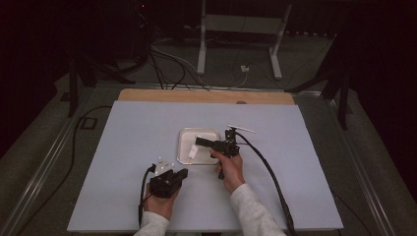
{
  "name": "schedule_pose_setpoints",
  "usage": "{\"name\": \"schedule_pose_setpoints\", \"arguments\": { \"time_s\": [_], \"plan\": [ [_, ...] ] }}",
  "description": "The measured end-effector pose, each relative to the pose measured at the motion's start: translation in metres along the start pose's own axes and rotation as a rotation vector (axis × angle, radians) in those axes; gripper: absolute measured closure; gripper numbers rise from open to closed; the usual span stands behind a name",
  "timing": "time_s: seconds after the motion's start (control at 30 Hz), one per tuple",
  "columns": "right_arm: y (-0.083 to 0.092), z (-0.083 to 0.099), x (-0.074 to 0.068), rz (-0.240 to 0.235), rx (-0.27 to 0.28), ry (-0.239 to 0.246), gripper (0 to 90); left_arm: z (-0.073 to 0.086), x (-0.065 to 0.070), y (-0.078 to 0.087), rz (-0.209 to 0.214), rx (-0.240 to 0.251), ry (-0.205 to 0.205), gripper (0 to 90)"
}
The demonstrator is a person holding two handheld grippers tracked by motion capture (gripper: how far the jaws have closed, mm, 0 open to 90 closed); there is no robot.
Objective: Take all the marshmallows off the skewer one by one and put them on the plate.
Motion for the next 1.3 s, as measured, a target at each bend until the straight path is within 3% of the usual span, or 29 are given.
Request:
{"name": "schedule_pose_setpoints", "arguments": {
  "time_s": [0.27, 0.4, 0.47, 0.57, 0.77, 0.93, 1.1, 1.3],
  "plan": [
    [-0.004, 0.002, 0.003, 0.018, 0.006, -0.019, 77.9, 0.004, -0.002, 0.003, -0.015, -0.017, 0.022, 90.0],
    [-0.004, -0.002, 0.008, 0.053, 0.044, -0.017, 80.7, 0.012, 0.0, 0.005, -0.011, -0.046, 0.027, 90.0],
    [-0.001, -0.009, 0.011, 0.056, 0.058, -0.044, 81.1, 0.014, 0.0, 0.007, -0.017, -0.049, 0.041, 90.0],
    [0.005, -0.008, 0.02, 0.09, -0.004, -0.05, 80.7, 0.013, -0.004, 0.008, -0.025, -0.043, 0.054, 90.0],
    [0.007, 0.001, 0.033, 0.141, -0.07, -0.059, 77.9, 0.011, -0.006, 0.008, -0.03, -0.032, 0.05, 90.0],
    [0.008, 0.007, 0.039, 0.169, -0.107, -0.056, 65.0, 0.01, -0.008, 0.005, -0.032, -0.033, 0.042, 90.0],
    [0.01, 0.008, 0.04, 0.174, -0.127, -0.044, 57.3, 0.008, -0.008, 0.004, -0.034, -0.023, 0.036, 90.0],
    [0.012, 0.006, 0.032, 0.149, -0.126, -0.014, 51.5, 0.007, -0.009, 0.003, -0.037, -0.021, 0.033, 90.0]
  ]
}}
Point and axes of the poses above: each handheld gripper's, and its own axes: y roughly backward along the jaws, z roughly out of its underside, x roughly to its right, the point moved 10 cm from there along -y, roughly forward along the jaws, and after that the axes turned 12 degrees about x, right-handed, at the moved point
